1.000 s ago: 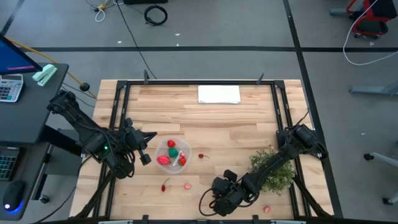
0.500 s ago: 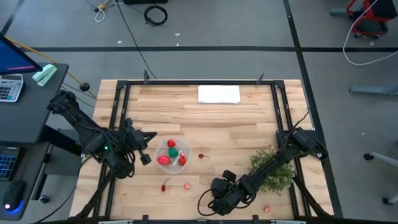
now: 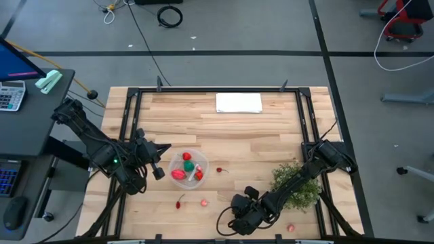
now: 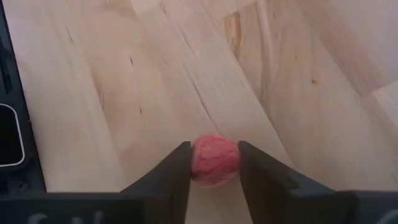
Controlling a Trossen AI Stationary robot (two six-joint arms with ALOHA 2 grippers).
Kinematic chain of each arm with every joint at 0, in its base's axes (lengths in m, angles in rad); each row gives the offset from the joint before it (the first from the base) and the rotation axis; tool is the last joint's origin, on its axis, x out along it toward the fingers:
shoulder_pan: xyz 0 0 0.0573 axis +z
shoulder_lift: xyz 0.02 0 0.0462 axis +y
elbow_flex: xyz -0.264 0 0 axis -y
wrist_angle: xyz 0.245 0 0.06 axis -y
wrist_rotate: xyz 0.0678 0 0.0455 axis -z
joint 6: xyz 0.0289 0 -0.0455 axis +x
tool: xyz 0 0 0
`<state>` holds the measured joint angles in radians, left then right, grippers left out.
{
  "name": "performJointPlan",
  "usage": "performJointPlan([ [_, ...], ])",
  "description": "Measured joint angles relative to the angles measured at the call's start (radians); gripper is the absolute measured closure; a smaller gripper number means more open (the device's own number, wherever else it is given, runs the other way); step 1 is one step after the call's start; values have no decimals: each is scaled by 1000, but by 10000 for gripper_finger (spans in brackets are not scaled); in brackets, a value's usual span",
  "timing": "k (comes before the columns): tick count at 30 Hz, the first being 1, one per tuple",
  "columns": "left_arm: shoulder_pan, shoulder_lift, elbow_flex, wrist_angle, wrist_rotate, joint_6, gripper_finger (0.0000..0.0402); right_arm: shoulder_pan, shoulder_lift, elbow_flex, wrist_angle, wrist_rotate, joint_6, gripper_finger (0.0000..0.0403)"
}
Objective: Pick and placing Produce into tupperware
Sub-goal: Put the peach into the transparent plastic container
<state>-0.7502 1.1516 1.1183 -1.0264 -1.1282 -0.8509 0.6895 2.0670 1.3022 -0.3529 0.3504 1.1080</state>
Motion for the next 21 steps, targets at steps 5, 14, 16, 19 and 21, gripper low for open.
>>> performJointPlan([
  [5,0,0,0,0,0,1,382,-9,1,0,7,70,-4,324],
  [14,1,0,0,0,0,1,394,-176,2,0,407,294,-335,332],
  [16,1,0,0,0,0,1,390,-232,2,0,511,294,-434,328],
  [19,1,0,0,0,0,1,381,-320,2,0,602,242,-509,327],
  [21,1,0,0,0,0,1,377,-375,2,0,611,161,-512,327],
])
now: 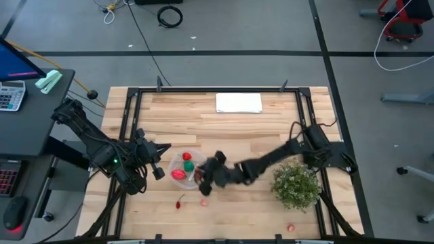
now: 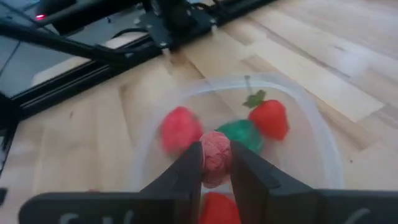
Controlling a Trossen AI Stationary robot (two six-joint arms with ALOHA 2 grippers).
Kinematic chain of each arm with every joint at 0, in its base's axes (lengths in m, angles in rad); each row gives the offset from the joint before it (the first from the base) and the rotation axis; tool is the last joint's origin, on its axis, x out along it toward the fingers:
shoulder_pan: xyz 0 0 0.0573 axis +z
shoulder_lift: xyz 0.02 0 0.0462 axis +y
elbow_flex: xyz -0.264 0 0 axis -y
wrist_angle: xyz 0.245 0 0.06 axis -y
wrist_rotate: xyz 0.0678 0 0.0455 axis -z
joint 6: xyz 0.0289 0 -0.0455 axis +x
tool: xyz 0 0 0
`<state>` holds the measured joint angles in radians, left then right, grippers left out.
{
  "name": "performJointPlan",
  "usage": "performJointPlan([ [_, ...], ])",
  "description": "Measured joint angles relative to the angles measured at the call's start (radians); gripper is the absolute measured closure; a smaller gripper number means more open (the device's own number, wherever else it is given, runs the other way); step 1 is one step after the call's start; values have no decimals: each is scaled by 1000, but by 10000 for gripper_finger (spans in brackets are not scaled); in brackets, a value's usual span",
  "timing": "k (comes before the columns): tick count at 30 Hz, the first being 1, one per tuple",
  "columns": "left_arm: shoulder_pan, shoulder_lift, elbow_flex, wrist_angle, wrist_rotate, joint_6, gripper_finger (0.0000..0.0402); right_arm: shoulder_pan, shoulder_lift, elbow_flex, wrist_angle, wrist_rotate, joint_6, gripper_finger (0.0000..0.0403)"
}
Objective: Pick and placing Produce into tupperware
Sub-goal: Put the peach into the transparent plastic container
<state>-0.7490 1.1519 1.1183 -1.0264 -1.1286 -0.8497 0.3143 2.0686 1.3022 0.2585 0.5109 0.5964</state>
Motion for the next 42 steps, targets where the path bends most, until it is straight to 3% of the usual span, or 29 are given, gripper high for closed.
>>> performJointPlan([
  [5,0,0,0,-6,0,0,378,-90,0,0,-71,-168,-1,322],
  [17,0,0,0,-40,0,0,387,-127,0,0,-87,-298,-133,233],
  [21,0,0,0,-41,0,-1,380,-127,0,0,-88,-345,-99,210],
  [24,0,0,0,-41,0,-3,382,-114,-9,0,-102,-465,-4,207],
  [28,0,0,0,-41,0,-3,391,-49,-20,0,-111,-761,108,218],
  [31,0,0,0,-40,0,-3,393,39,-34,0,-116,-895,202,228],
  [37,0,18,0,-41,0,-23,382,283,-55,1,-116,-854,327,242],
  [42,0,45,0,-38,0,-24,383,483,-55,1,-184,-628,422,243],
])
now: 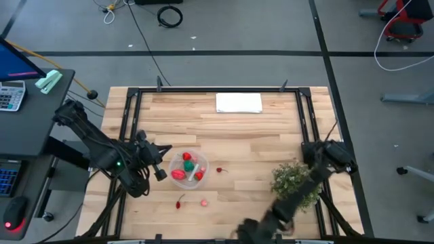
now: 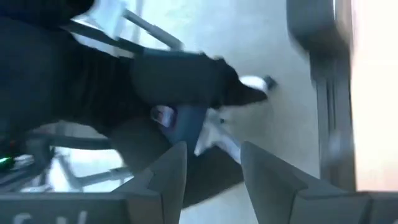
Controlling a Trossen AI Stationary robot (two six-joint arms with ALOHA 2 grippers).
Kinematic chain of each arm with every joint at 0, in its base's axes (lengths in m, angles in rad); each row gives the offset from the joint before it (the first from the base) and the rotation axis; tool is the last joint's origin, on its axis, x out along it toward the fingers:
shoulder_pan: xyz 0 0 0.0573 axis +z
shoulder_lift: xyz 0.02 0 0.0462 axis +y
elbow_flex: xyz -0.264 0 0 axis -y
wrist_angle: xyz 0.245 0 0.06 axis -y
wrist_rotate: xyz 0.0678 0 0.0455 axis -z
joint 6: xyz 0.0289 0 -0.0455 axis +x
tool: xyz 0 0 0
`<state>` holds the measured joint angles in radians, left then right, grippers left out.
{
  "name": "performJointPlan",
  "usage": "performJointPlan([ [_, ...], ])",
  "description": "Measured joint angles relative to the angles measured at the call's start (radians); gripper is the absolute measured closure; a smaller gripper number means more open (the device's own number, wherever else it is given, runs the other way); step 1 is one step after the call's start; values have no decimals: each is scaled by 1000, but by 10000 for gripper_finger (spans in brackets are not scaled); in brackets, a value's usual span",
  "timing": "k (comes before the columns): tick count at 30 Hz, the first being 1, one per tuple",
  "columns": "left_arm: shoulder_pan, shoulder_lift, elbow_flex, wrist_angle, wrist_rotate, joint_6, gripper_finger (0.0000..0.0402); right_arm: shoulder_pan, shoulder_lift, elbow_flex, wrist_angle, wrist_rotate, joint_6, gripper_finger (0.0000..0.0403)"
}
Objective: Pick and placing Produce into tupperware
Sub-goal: Put the peach into the transparent plastic container
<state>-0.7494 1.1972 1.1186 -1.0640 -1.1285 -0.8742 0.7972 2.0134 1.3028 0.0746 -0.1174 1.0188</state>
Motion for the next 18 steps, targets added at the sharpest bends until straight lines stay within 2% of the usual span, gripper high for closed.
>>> performJointPlan([
  [3,0,16,0,2,0,-6,390,78,-3,-1,-45,62,126,243],
  [7,0,29,0,6,0,-6,393,159,-6,0,-114,42,322,243],
  [10,0,29,0,7,0,-6,387,203,-6,0,-244,-38,474,243],
  [15,7,29,0,6,0,-5,378,248,-6,0,-432,-283,784,243],
  [18,7,29,0,6,0,-4,378,266,-6,0,-473,-334,883,243],
])
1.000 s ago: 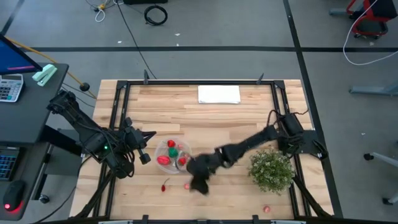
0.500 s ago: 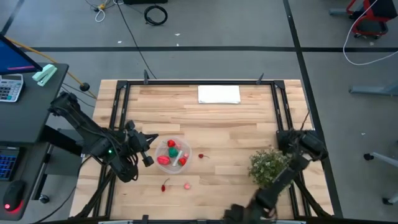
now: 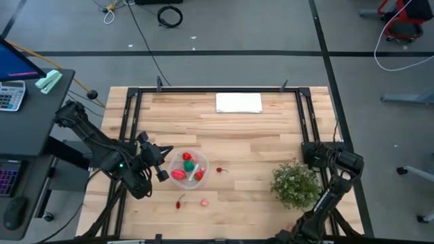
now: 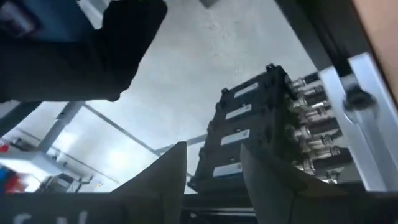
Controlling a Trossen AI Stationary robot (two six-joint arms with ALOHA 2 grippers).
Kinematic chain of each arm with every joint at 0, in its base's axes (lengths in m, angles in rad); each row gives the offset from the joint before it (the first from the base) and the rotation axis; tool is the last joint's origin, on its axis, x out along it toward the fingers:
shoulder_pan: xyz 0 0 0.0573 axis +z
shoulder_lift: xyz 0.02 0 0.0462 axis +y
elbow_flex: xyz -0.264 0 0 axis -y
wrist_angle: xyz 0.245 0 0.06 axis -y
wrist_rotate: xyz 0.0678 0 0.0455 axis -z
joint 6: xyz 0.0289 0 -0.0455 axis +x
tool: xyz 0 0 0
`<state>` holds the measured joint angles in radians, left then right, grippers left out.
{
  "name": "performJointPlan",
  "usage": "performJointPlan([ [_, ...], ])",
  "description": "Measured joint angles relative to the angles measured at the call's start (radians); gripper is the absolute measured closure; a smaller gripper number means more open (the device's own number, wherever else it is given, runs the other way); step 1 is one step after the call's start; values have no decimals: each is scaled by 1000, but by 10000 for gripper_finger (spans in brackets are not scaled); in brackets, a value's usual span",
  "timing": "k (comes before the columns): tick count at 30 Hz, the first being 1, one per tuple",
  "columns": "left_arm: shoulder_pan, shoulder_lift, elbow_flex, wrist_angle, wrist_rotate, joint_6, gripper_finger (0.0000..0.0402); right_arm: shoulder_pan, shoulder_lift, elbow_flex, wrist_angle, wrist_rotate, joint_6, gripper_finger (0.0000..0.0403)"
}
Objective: Pick and placing Produce into tupperware
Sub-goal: Put the peach into the transparent plastic container
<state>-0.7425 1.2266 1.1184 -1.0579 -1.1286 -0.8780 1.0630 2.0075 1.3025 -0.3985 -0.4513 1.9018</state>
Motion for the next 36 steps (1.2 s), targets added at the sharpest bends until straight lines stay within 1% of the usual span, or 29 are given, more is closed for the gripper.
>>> performJointPlan([
  [2,0,0,0,0,0,0,381,5,0,0,-10,11,20,243],
  [8,0,0,0,-1,0,2,393,5,0,0,-88,138,93,243],
  [10,0,0,0,-1,0,4,393,1,0,0,-107,135,93,243],
  [12,0,0,0,-2,0,21,389,-5,0,0,-130,101,92,244],
  [16,0,0,0,-2,0,34,380,-12,0,0,-133,79,98,244],
  [19,0,0,0,-2,0,37,378,-18,0,0,-167,79,114,245],
  [24,0,0,0,-2,0,37,386,-30,-2,1,-298,82,111,257],
  [28,0,0,0,-3,0,36,393,-35,-3,2,-321,102,78,270],
  [32,0,0,0,-4,0,36,394,-34,-3,-2,-344,157,75,277],
  [34,0,0,0,-4,0,36,390,-35,-3,-1,-336,158,29,277],
  [36,0,0,0,-4,0,36,383,-38,-3,-1,-338,126,-16,276],
])
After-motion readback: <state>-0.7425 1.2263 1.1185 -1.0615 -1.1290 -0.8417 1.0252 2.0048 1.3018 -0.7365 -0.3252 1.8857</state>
